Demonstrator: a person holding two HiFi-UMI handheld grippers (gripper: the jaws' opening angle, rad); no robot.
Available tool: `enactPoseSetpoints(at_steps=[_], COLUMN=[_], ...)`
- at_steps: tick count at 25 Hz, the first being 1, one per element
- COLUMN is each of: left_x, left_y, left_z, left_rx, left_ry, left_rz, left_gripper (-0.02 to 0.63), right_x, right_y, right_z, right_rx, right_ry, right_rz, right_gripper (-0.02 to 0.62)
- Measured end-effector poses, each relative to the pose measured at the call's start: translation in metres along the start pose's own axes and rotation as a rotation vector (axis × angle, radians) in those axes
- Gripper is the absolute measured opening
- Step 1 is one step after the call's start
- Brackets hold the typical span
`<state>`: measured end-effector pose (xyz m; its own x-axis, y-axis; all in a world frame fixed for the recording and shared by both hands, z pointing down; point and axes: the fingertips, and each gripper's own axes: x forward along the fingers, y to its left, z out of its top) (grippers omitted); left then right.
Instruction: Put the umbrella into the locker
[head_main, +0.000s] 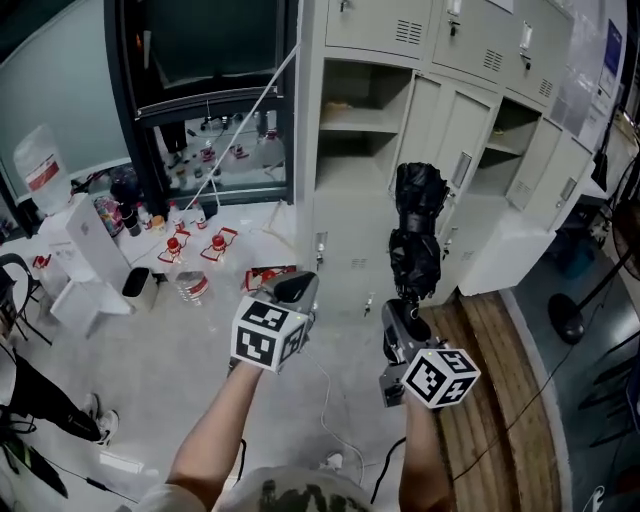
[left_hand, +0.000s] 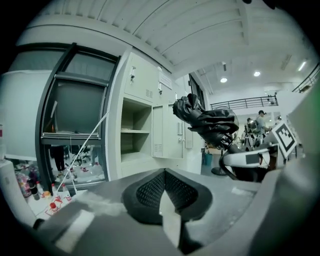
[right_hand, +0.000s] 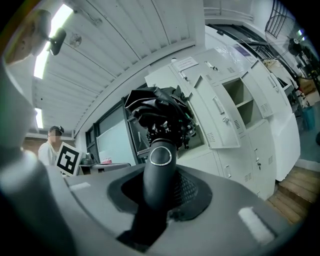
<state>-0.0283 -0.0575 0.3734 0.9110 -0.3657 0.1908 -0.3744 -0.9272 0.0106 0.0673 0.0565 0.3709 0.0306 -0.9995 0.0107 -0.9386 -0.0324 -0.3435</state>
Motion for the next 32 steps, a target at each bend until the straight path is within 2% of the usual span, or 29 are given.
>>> enactPoseSetpoints(at_steps=[2,7,18,25,32], left_x=[0.014,0.048,0.086,0.098,0.118], left_y=[-0.001,-0.006,-0.016,0.000,0.033], left_z=[0.003,0.008,0.009,0.009,0.009], left_rx=[-0.019,0.000,0.019,0.014,0.011], left_ry=[-0.002,0.004,0.037,0.040,0.038], left_rz=[0.019,0.062,0.101,0.127,0.136], left_gripper=[0.005,0.005,0.005,0.005,0.005], right_x=[0.006,0.021,0.042,0.067,0.115], right_y=[-0.016,-0.048,-0.080,-0.089,-0.101], right_z=[0.007,0.020,0.026,0.023,0.009], right_rx=[0.002,-0.001,-0.006,0.004,0.038], right_ry=[0.009,0.032,0.068,0.093,0.134], right_rz=[0.018,0.062,0.140,0.168,0.176], right_gripper=[0.087,0.087,0.087,0.087,0.087])
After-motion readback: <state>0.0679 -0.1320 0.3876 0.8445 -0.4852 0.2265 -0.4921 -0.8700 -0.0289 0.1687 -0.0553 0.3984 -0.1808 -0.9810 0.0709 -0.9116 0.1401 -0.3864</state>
